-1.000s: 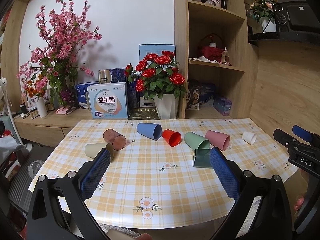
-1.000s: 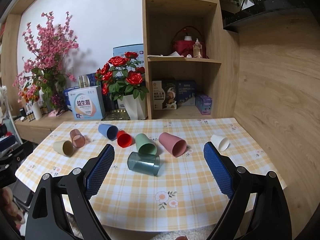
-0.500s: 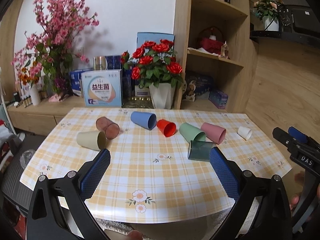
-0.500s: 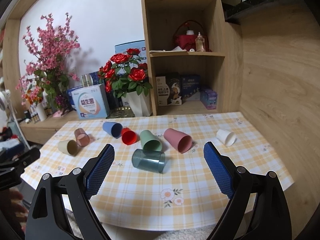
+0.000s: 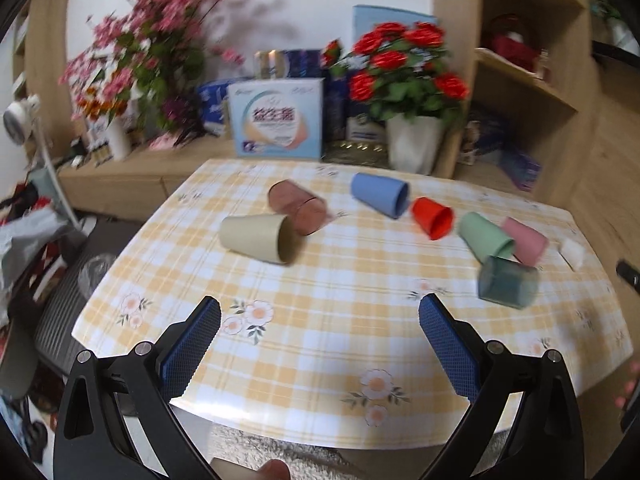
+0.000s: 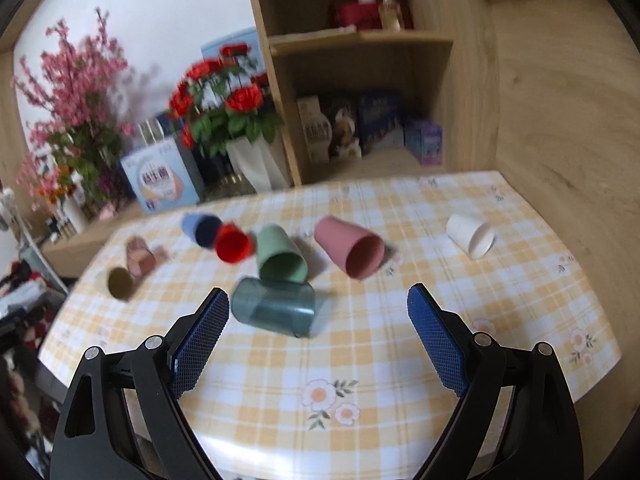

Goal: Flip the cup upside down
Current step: 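Move the left tool to the translucent brown cup and grasp it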

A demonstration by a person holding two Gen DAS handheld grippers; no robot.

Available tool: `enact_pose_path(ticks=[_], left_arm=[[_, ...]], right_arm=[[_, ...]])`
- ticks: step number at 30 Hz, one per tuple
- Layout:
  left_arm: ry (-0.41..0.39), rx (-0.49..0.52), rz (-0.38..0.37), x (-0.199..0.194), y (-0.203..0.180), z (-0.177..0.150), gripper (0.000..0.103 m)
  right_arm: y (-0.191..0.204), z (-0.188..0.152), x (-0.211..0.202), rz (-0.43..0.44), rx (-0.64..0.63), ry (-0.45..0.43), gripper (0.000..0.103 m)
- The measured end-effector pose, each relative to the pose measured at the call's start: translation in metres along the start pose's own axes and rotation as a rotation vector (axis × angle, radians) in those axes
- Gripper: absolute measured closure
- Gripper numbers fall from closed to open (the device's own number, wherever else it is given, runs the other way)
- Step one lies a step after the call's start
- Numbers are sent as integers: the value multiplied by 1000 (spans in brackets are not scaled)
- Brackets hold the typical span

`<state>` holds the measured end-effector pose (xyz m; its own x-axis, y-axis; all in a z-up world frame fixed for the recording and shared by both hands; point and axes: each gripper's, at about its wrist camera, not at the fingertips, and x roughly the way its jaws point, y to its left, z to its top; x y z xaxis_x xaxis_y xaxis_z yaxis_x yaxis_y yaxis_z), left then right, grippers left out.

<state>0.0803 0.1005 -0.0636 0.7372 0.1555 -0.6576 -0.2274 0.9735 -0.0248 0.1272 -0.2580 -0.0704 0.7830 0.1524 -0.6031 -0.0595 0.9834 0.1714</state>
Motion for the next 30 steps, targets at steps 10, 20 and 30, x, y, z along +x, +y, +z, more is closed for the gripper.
enact_pose_path(ticks=[10, 20, 30], left_arm=[[151, -171, -76, 66, 28, 39, 24], [299, -349, -86, 188, 45, 131, 29], [528, -504, -16, 318, 80, 148, 29]], right_arm=[[-8, -9, 47, -19, -27, 94, 15], [-10, -3, 74, -6, -36, 135, 15], [-28, -2, 101, -50, -12, 187, 15]])
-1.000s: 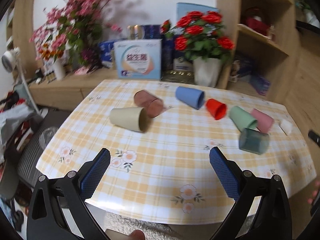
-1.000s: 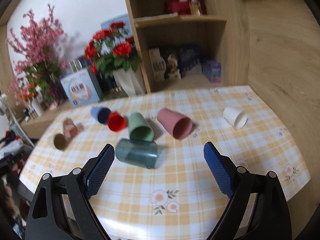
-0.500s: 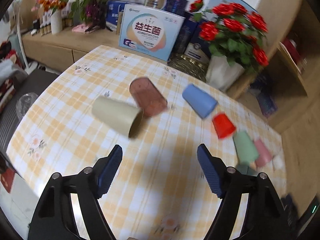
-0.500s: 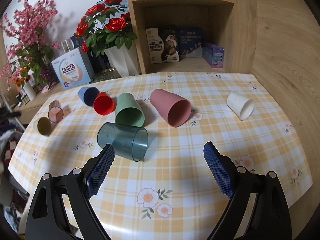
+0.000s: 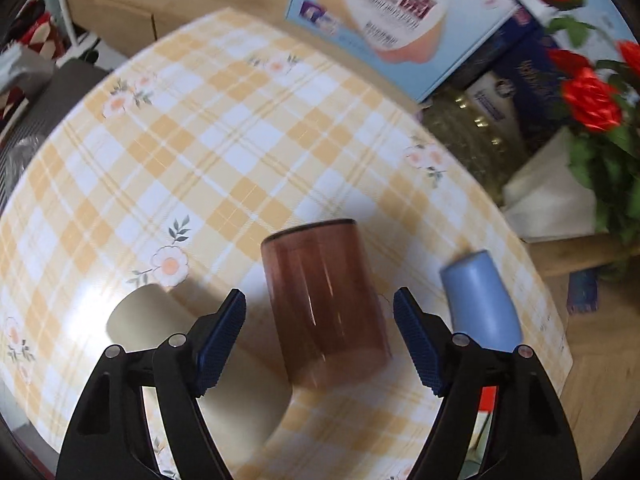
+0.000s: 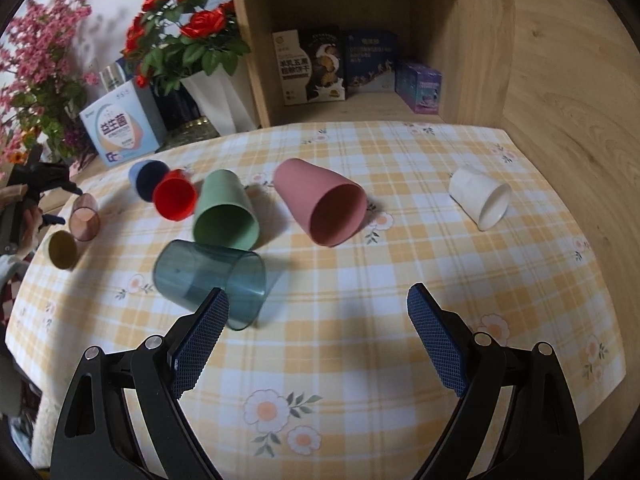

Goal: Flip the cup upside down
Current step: 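Move the left tool to the translucent brown cup and grasp it, then lift the brown cup with the left tool toward the right tool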

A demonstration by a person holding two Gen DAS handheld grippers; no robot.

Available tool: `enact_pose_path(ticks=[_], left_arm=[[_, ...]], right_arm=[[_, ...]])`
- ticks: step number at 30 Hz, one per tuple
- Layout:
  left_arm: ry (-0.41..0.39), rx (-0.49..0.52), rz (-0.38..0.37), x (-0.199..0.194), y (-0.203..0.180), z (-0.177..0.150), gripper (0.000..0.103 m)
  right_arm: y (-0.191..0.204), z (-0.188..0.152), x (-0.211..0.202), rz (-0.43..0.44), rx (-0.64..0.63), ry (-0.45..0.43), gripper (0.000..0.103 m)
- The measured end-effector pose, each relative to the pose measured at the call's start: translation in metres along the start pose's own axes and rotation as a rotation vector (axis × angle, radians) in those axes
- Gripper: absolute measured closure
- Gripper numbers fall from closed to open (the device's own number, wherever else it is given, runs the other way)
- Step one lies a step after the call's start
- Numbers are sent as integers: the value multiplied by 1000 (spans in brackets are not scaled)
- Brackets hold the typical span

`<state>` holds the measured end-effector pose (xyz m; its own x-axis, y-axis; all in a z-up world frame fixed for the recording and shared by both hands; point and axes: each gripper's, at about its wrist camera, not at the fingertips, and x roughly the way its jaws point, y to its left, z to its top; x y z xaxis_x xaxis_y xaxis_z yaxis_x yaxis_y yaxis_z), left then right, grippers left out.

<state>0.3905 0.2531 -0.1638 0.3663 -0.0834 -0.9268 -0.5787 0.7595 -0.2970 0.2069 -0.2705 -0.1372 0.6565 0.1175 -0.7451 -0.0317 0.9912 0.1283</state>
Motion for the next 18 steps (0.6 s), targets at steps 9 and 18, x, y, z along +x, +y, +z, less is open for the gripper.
enact_pose_path(ticks=[9, 18], left_arm=[[37, 67, 90, 35, -14, 1, 30], [26, 124, 41, 20, -21, -18, 35]], right_arm=[[6, 1, 16, 18, -13, 27, 15], [1, -4, 6, 26, 15, 23, 15]])
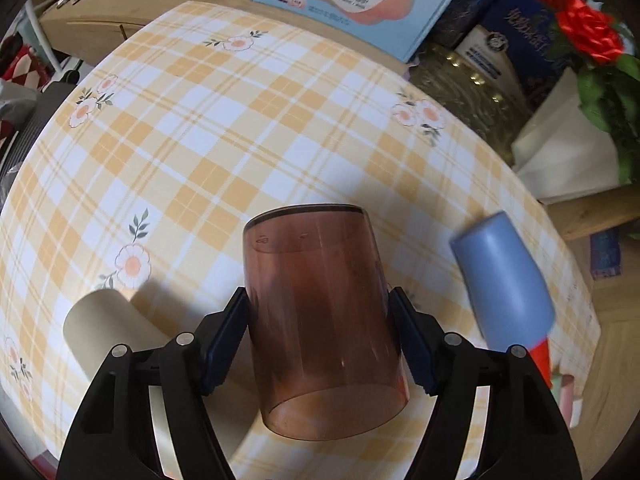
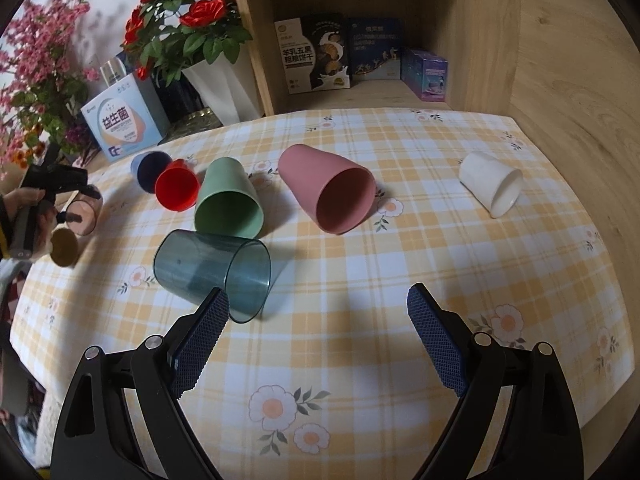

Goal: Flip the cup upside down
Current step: 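Lift the brown cup with the left tool toward the right tool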

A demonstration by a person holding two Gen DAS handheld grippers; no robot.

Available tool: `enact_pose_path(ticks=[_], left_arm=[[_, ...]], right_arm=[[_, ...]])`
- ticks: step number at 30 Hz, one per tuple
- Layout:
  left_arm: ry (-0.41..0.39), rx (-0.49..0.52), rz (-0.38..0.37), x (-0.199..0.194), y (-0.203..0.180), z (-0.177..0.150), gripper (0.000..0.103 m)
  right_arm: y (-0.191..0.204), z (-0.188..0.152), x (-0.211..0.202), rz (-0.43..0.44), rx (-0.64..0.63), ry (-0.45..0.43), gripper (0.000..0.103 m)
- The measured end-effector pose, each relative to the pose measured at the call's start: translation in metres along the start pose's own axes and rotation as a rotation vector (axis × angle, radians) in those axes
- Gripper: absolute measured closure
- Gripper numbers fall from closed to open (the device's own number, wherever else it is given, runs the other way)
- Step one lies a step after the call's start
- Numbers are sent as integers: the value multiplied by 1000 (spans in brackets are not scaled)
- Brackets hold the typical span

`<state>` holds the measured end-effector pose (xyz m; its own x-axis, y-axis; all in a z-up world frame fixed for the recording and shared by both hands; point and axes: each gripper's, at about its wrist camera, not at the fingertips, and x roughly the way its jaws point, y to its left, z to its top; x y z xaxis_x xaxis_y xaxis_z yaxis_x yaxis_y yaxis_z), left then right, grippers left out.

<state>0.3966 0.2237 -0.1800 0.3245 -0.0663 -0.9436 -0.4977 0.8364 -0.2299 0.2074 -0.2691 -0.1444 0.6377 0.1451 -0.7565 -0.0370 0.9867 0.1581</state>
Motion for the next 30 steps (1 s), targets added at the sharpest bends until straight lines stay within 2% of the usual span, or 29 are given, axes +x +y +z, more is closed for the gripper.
enact_pose_path(ticks=[4, 8, 12, 16, 23, 27, 30], left_arm=[[-8, 34, -27, -24, -8, -22, 35], [-21, 88, -76, -57, -18, -60, 35], [-7, 174, -133, -82, -42, -117, 35], [21, 284, -233, -99, -78, -182, 35], [137, 404, -419, -87, -161, -280, 35], [187, 455, -451, -67, -211, -315, 35], [195, 484, -436, -50, -236, -329, 35]], right_arm=[[-6, -1, -12, 5, 27, -30, 15], [-14, -3, -24, 4, 59, -48, 15], [-28, -7, -37, -6, 95, -72, 15], [-48, -12, -51, -47, 130, -104, 15], [-86, -21, -66, -90, 200, -111, 15], [-106, -29, -72, -119, 210, -98, 15], [-122, -35, -76, -141, 232, -96, 15]])
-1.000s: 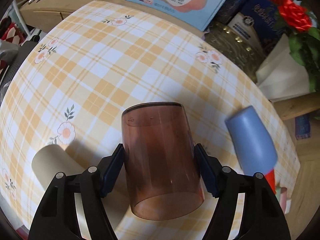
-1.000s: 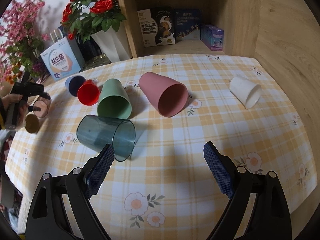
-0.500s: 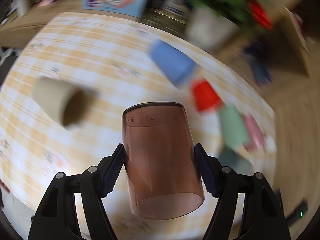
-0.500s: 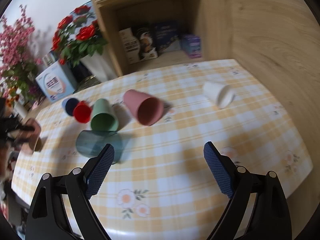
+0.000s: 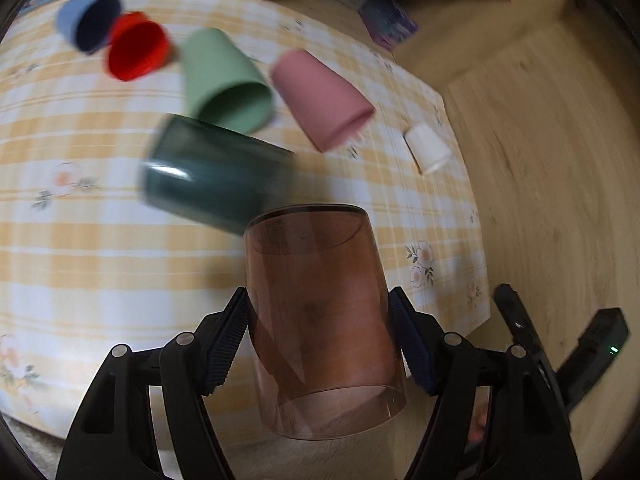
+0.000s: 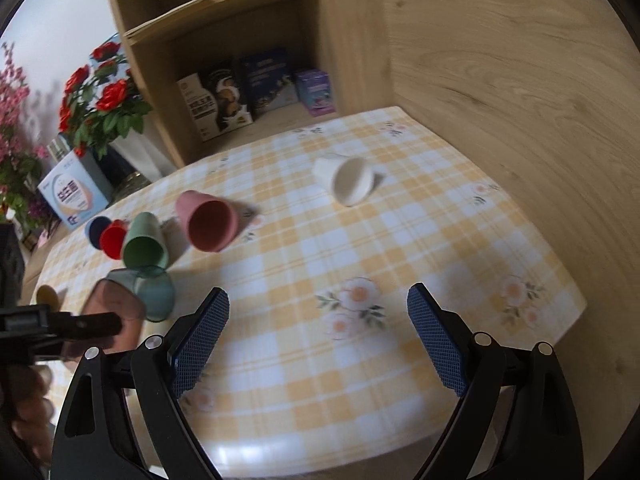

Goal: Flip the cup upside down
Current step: 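Lift the brown cup with the left tool toward the right tool, then grasp the brown cup with the right tool while the left tool releases it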

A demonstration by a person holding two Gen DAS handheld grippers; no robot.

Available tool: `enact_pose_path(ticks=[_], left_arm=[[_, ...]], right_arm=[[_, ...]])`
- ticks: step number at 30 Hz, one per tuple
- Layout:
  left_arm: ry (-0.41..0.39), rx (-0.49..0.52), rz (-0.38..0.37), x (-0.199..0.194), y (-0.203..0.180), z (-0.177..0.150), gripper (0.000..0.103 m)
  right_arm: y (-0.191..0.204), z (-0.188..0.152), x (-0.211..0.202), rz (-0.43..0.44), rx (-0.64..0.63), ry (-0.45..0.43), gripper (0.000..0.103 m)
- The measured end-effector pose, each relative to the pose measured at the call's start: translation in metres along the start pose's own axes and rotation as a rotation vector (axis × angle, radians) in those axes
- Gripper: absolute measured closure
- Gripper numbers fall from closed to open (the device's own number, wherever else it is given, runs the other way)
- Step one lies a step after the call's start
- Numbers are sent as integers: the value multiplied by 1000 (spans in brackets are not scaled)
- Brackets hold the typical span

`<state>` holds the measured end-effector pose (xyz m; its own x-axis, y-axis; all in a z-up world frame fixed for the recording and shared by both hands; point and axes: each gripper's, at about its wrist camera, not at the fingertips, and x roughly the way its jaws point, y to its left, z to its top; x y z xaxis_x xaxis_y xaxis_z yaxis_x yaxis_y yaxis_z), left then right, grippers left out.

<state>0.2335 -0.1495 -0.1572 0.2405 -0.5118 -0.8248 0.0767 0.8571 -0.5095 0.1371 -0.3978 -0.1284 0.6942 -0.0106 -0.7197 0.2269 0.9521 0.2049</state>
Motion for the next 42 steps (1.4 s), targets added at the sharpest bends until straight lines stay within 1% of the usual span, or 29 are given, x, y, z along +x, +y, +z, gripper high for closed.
enact_pose_path(ticks=[3, 6, 9, 13, 16, 20, 23, 28, 30, 33, 37, 42], left_arm=[[24, 16, 28, 27, -13, 0, 35], [43, 28, 52, 46, -21, -2, 35], [47, 36, 75, 61, -21, -3, 35], [41, 75, 84, 74, -27, -7, 35], [35, 98, 80, 75, -28, -10, 35], [43, 101, 73, 70, -24, -11, 34], [35, 101, 63, 63, -22, -12, 32], [4, 124, 61, 43, -21, -15, 20], [-19, 139, 60, 31, -20, -17, 18], [-56, 172, 81, 15, -17, -21, 13], [-120, 212, 135, -10, -6, -26, 7], [-201, 236, 205, -39, 14, -30, 6]], right_arm=[[-14, -1, 0, -21, 11, 0, 15], [-27, -1, 2, -37, 26, 7, 15], [-34, -1, 4, -49, 37, 15, 15], [-38, -2, 9, -62, 36, 18, 15], [-37, -4, 11, -55, 43, 26, 15], [-31, -4, 11, -49, 34, 35, 15], [-26, -3, 8, -42, 27, 30, 15], [-16, -2, 0, -39, 8, 26, 15], [-11, -1, -4, -35, 0, 22, 15], [-4, -1, -7, -26, 0, 23, 15], [9, -2, -6, -17, -3, 54, 15], [26, -3, -7, 5, -15, 71, 15]])
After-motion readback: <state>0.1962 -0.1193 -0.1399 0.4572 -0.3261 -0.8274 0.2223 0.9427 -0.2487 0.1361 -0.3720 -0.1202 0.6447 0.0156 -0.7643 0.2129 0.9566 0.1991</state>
